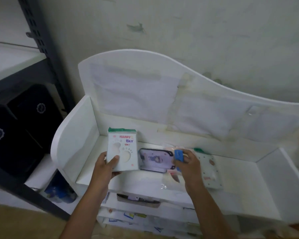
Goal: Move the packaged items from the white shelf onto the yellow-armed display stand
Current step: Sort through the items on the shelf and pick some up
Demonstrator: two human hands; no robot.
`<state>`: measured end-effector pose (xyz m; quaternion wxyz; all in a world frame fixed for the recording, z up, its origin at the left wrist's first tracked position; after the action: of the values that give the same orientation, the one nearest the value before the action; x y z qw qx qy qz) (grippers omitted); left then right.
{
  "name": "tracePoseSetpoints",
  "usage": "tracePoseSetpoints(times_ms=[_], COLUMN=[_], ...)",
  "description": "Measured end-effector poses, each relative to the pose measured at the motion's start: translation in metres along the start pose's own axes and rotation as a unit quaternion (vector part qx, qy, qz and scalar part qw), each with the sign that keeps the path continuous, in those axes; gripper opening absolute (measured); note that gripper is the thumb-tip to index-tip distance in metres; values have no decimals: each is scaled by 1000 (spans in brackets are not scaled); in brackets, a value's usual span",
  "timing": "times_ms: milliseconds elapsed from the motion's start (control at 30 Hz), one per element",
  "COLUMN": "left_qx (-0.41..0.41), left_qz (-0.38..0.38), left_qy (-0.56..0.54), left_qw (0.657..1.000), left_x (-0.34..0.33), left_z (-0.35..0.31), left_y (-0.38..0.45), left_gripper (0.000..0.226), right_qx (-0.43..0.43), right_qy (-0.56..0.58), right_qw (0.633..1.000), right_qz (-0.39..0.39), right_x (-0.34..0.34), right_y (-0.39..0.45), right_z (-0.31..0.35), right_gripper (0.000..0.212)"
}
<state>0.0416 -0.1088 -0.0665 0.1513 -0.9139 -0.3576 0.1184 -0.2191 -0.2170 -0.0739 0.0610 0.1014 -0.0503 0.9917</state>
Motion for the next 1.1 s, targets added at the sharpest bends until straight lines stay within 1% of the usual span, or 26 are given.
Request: tracePoseSetpoints(times_ms=[67,100,200,300,367,467,600,700,800,867,933,1033,1100], left_qx=[-6,-9,-14,-22,-28,-39,-52,-60,-66,-66,-66,-62,-57], left_qz=[8,14,36,60,73,94,119,145,177,199,227,272,287], left_qy=[7,9,15,28,35,42,35,39,39,41,44,51,54], left_qw=[1000,1000,999,998,996,994,991,987,981,977,971,959,955], left_x=[-10,-16,-35,-56,-70,-89,-122,-151,-179,-199,-221,-253,-269], left_z=[0,0,2,6,9,12,17,29,43,53,60,71,75], left_y=[-7,-11,-29,-52,-71,-99,-143,-180,-214,-237,-262,-293,-308], left_gripper=[24,25,29,31,31,32,34,31,30,28,27,29,28], right_qx=[21,33,48,50,43,2,-29,-26,-23,-22,-8,1,7], right_qy=[36,42,69,108,138,176,171,167,147,136,137,152,176], right_qw=[998,997,995,990,987,983,984,983,984,984,977,957,943], right_qz=[-43,-51,-52,-70,-69,-55,-49,-66,-96,-117,-163,-247,-282], right_x=[18,27,57,95,123,164,229,280,332,366,399,446,465], right_y=[-2,-3,-12,-21,-28,-40,-62,-82,-106,-119,-134,-159,-173], right_z=[4,4,4,3,-2,-9,-22,-31,-33,-40,-44,-46,-44], right_gripper=[24,23,16,18,18,21,17,22,15,19,24,23,33])
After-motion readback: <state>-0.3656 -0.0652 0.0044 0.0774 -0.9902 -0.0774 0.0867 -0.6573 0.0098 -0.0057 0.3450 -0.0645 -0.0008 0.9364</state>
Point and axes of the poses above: each hand's wrist, its own y-axis towards the middle knuckle, its own x-axis out of the back of the hand, z = x × y, the point moved 2 cm from there along y, towards the middle knuckle, and after that the axes turned 7 degrees about -z, right-handed, at the moved point
